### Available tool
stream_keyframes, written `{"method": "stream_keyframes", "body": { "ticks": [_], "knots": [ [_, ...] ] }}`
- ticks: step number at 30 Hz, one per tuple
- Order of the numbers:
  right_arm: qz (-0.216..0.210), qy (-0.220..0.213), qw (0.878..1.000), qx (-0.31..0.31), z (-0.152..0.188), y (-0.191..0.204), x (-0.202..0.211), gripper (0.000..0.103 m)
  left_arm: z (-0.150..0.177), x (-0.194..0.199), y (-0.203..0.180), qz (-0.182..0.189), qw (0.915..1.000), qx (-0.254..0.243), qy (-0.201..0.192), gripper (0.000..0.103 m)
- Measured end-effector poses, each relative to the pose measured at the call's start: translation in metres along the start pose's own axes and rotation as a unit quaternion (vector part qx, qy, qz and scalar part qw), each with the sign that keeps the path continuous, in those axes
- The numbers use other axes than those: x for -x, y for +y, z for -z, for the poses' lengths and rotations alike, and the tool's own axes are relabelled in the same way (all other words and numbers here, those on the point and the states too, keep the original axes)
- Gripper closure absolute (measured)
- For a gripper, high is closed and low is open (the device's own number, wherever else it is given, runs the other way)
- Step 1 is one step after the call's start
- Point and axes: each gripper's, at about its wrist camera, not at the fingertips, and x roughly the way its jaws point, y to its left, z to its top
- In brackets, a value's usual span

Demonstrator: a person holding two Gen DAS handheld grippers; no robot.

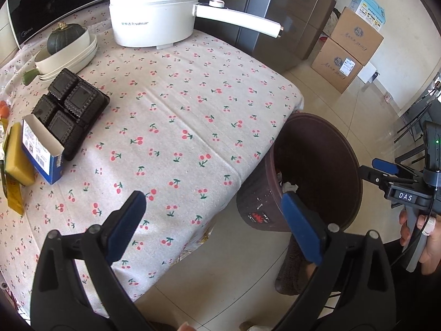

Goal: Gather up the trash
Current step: 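Move both open grippers from the bin back over the table, then grasp the yellow snack bag with the left gripper and lift it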

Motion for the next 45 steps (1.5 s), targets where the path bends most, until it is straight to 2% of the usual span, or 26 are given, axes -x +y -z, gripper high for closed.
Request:
{"method": "stream_keyframes", "body": {
  "ticks": [12,24,31,38,42,45],
  "knots": [
    [-0.008,-0.001,0.999,0.042,-0.012,0.052,-0.004,0.019,0.015,0.027,0.045,-0.026,0.999,0.033,-0.012,0.003],
    [-0.04,-0.006,0.994,0.106,-0.029,0.14,-0.011,0.017,0.041,0.058,0.112,-0.05,0.9935,0.098,-0.026,0.002],
    [-0.06,-0.005,0.988,0.144,-0.035,0.191,-0.017,0.016,0.061,0.074,0.157,-0.067,0.986,0.149,-0.034,0.002],
    [-0.064,-0.002,0.982,0.18,-0.035,0.234,-0.022,0.016,0.077,0.092,0.211,-0.081,0.9747,0.204,-0.046,0.002],
    [-0.062,0.001,0.979,0.196,-0.038,0.252,-0.028,0.015,0.076,0.086,0.238,-0.106,0.9676,0.227,-0.036,0.002],
    [-0.059,0.005,0.978,0.202,-0.043,0.263,-0.036,0.015,0.069,0.087,0.254,-0.118,0.9611,0.244,-0.056,0.002]
  ]
}}
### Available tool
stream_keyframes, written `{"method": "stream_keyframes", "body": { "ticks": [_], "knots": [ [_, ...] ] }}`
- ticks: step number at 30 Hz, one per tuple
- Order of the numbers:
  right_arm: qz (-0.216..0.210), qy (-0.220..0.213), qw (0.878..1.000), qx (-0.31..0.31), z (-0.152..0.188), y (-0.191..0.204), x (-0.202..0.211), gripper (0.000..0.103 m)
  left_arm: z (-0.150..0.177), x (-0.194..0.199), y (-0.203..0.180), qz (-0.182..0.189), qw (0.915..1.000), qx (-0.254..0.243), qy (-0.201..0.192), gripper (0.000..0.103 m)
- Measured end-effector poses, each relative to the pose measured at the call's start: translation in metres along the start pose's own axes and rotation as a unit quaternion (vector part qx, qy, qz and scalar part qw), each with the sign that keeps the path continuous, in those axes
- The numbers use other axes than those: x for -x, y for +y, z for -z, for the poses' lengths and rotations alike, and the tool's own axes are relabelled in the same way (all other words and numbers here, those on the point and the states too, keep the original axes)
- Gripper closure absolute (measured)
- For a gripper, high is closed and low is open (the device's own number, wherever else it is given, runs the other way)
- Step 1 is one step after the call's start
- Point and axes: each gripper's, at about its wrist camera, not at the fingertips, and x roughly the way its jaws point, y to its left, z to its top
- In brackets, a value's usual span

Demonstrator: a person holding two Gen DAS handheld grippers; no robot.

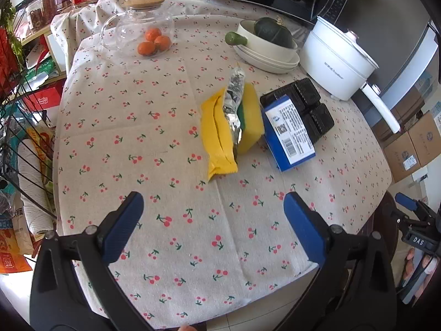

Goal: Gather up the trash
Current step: 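Grasp the yellow snack bag with the left gripper and lift it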

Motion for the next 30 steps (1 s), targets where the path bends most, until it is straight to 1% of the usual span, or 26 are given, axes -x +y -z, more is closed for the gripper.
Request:
{"method": "stream_keyframes", "body": {
  "ticks": [2,5,7,8,10,11,13,14,16,17,19,20,21,23,25,28,30],
  "knots": [
    [0.0,0.002,1.0,0.002,-0.005,0.004,-0.004,0.015,-0.008,-0.006,0.003,0.006,0.9999,0.012,-0.004,0.002],
    [-0.004,0.004,1.0,-0.001,-0.011,0.007,-0.009,0.015,-0.014,-0.023,0.002,0.014,0.9998,0.013,0.011,0.008],
    [-0.011,0.007,1.0,-0.004,-0.014,0.009,-0.013,0.015,-0.017,-0.036,-0.003,0.013,0.9997,0.004,0.02,0.015],
    [-0.015,0.009,1.0,-0.005,-0.015,0.01,-0.014,0.015,-0.019,-0.043,-0.005,0.012,0.9996,-0.002,0.024,0.017],
    [-0.021,0.012,1.0,-0.007,-0.017,0.014,-0.017,0.015,-0.022,-0.053,-0.009,0.006,0.9995,-0.014,0.029,0.027],
    [-0.023,0.013,1.0,-0.008,-0.018,0.016,-0.019,0.015,-0.023,-0.058,-0.01,0.004,0.9993,-0.018,0.031,0.029],
    [-0.026,0.016,1.0,-0.008,-0.018,0.019,-0.021,0.015,-0.025,-0.064,-0.008,0.006,0.9992,-0.018,0.034,0.041],
    [-0.027,0.018,0.999,-0.007,-0.019,0.021,-0.022,0.015,-0.025,-0.066,-0.007,0.009,0.9992,-0.016,0.036,0.044],
    [-0.027,0.019,0.999,-0.004,-0.022,0.025,-0.024,0.015,-0.027,-0.067,-0.005,0.012,0.9992,-0.01,0.036,0.06],
    [-0.028,0.018,0.999,-0.003,-0.023,0.027,-0.024,0.015,-0.027,-0.066,-0.003,0.015,0.9992,-0.005,0.036,0.065],
    [-0.031,0.016,0.999,-0.002,-0.029,0.033,-0.026,0.015,-0.028,-0.064,0.001,0.019,0.9991,0.01,0.037,0.081],
    [-0.032,0.014,0.999,0.001,-0.032,0.036,-0.026,0.015,-0.027,-0.062,0.003,0.021,0.9989,0.018,0.038,0.083],
    [-0.033,0.011,0.999,0.005,-0.036,0.041,-0.027,0.015,-0.027,-0.061,0.007,0.03,0.9983,0.029,0.041,0.086],
    [-0.034,0.007,0.999,0.018,-0.041,0.054,-0.03,0.015,-0.025,-0.057,0.018,0.048,0.9959,0.057,0.052,0.087],
    [-0.037,0.004,0.999,0.034,-0.044,0.066,-0.035,0.015,-0.022,-0.051,0.03,0.052,0.9937,0.078,0.062,0.089],
    [-0.04,0.006,0.998,0.056,-0.048,0.085,-0.045,0.015,-0.017,-0.048,0.05,0.029,0.993,0.085,0.077,0.089],
    [-0.041,0.007,0.997,0.067,-0.05,0.095,-0.053,0.015,-0.013,-0.047,0.064,0.0,0.9929,0.082,0.087,0.089]
  ]
}}
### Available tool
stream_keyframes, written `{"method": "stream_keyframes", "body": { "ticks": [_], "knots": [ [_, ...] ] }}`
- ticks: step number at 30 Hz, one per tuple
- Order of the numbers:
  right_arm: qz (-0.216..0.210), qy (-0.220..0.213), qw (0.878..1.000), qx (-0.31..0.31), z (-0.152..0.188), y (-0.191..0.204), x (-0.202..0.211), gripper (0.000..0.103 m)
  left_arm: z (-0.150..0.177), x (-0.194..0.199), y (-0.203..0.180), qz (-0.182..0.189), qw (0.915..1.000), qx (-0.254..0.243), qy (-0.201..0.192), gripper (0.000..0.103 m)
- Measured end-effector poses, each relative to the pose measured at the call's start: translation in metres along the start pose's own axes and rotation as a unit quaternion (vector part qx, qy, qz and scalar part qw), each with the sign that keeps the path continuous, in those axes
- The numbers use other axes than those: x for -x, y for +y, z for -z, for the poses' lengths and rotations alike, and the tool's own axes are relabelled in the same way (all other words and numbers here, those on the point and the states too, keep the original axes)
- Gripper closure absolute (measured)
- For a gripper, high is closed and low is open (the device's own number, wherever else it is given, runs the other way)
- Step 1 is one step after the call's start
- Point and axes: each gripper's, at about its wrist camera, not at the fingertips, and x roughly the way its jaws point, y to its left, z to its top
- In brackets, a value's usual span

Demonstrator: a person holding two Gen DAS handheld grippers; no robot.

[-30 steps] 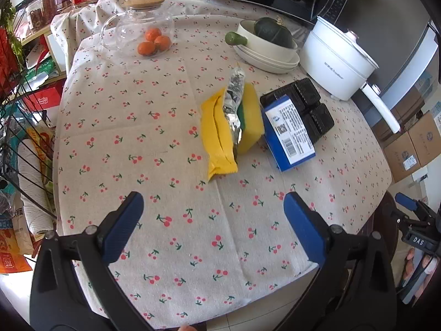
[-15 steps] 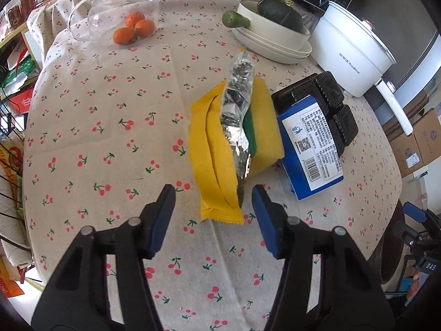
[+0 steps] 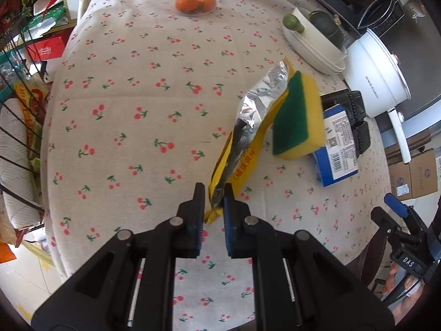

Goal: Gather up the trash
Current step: 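Grasp the yellow snack bag with the left gripper and lift it, then grasp the blue barcode box with the right gripper while the left holds the yellow bag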

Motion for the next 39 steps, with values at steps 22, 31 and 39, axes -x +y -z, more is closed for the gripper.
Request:
{"method": "stream_keyframes", "body": {
  "ticks": [22,31,39],
  "knots": [
    [0.095,-0.067,0.972,0.202,-0.016,0.088,-0.053,0.015,-0.009,-0.028,-0.008,-0.111,0.9744,-0.187,-0.057,0.019],
    [0.168,-0.078,0.947,0.261,-0.009,0.103,-0.082,0.02,-0.011,-0.027,-0.002,-0.077,0.9823,-0.16,-0.06,0.042],
    [0.144,-0.082,0.958,0.236,-0.012,0.1,-0.064,0.039,-0.01,-0.022,0.001,-0.059,0.9869,-0.139,-0.057,0.052]
  ]
}}
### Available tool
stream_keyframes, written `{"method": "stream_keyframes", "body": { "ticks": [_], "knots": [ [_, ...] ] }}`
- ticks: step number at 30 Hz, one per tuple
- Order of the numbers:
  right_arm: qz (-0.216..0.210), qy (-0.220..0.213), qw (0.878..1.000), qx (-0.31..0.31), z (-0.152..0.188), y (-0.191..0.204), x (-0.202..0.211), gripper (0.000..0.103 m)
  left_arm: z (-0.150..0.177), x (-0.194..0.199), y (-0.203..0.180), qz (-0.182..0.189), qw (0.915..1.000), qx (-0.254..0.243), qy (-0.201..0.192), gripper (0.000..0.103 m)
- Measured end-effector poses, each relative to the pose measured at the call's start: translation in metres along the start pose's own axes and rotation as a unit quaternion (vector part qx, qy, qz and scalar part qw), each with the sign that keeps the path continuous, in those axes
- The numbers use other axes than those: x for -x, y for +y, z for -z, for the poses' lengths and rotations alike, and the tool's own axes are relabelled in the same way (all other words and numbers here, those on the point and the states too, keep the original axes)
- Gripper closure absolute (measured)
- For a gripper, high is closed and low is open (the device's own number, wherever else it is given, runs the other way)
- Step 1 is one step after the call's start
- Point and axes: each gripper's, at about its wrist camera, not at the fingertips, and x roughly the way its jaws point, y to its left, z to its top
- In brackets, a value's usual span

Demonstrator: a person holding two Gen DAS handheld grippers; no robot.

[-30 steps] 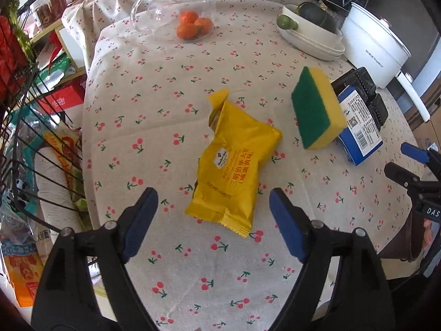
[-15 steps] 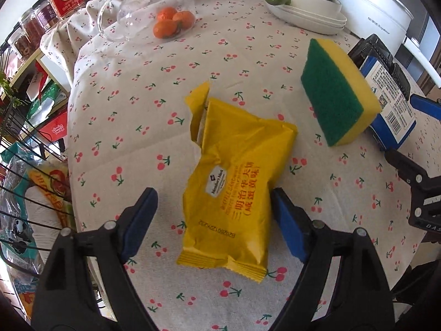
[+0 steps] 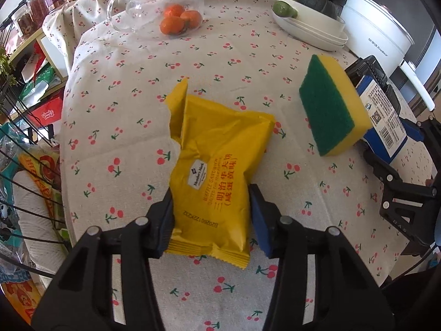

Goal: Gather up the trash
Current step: 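Grasp the blue barcode box with the right gripper while the left holds the yellow bag, then carry the yellow bag into the bin and open the left gripper while the right carries the box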

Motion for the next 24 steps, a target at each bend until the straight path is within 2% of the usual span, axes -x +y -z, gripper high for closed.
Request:
{"method": "stream_keyframes", "body": {
  "ticks": [6,12,20,24],
  "knots": [
    [-0.07,-0.005,0.996,-0.062,0.009,-0.023,0.031,0.039,0.003,0.013,0.001,0.014,0.9997,0.02,-0.003,0.055],
    [-0.111,-0.001,0.988,-0.107,0.029,-0.053,0.064,0.039,0.01,0.028,-0.002,0.021,0.9993,0.029,-0.007,0.056],
    [-0.112,0.015,0.981,-0.158,0.077,-0.1,0.095,0.039,0.018,0.054,-0.017,0.029,0.999,0.023,-0.024,0.056],
    [-0.117,0.034,0.972,-0.202,0.109,-0.127,0.101,0.039,0.021,0.065,-0.035,0.042,0.9984,0.017,-0.034,0.056]
  ]
}}
